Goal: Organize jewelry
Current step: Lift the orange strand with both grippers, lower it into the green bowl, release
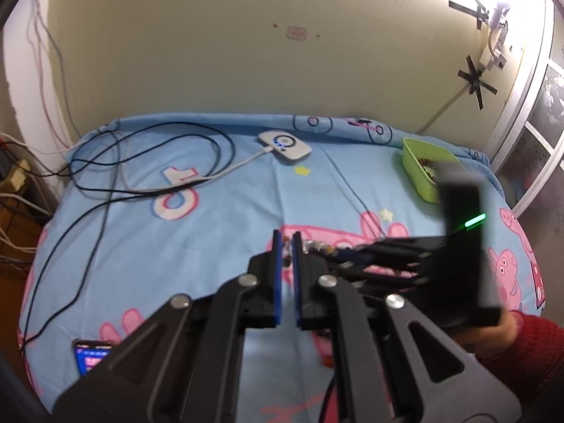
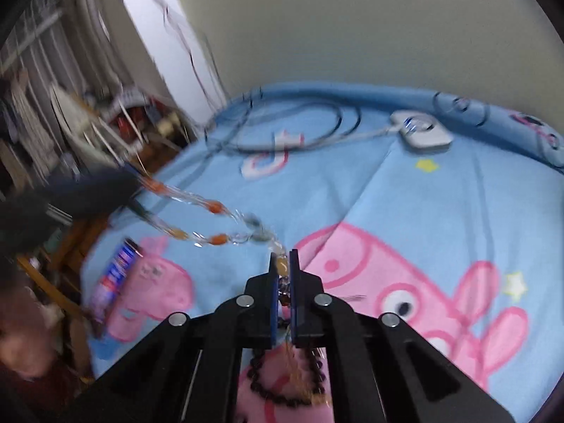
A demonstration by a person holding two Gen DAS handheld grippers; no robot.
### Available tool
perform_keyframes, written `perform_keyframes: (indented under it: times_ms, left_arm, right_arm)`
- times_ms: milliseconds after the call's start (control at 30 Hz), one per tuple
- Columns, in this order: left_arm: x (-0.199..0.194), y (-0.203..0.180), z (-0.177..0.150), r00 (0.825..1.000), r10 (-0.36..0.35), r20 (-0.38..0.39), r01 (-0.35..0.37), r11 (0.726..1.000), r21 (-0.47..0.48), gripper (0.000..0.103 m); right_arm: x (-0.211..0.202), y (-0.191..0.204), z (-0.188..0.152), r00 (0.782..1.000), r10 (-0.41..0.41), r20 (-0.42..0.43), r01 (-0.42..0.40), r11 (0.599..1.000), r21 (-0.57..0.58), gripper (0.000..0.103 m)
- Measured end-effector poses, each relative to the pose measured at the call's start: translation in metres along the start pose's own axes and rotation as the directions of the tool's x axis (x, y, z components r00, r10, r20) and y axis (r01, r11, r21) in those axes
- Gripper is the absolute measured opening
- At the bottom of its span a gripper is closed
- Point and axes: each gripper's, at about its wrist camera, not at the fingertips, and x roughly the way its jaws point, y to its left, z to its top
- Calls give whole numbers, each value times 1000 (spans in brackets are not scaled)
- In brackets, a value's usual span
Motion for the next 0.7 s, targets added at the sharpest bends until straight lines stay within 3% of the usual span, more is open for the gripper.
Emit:
perform_keyframes:
  times_ms: [200, 433, 567, 700]
  left_arm:
    - [27, -58, 35, 992, -127, 4, 126, 990, 60, 5]
    - [71, -159, 99, 942, -334, -30, 335, 933, 131, 5]
    - [102, -211, 131, 918, -391, -60, 396, 906, 152, 5]
    - [146, -250, 136, 920, -372, -124, 389, 905, 172, 5]
  right_arm:
    - [-90, -36, 27, 994, -10, 110, 2, 998, 70, 0]
    - [-187, -110, 59, 972, -147, 181, 114, 977, 178, 0]
    - [-223, -152, 69, 952, -235, 196, 192, 957, 217, 0]
    - [-225, -207, 60, 945, -302, 129, 259, 926, 275, 0]
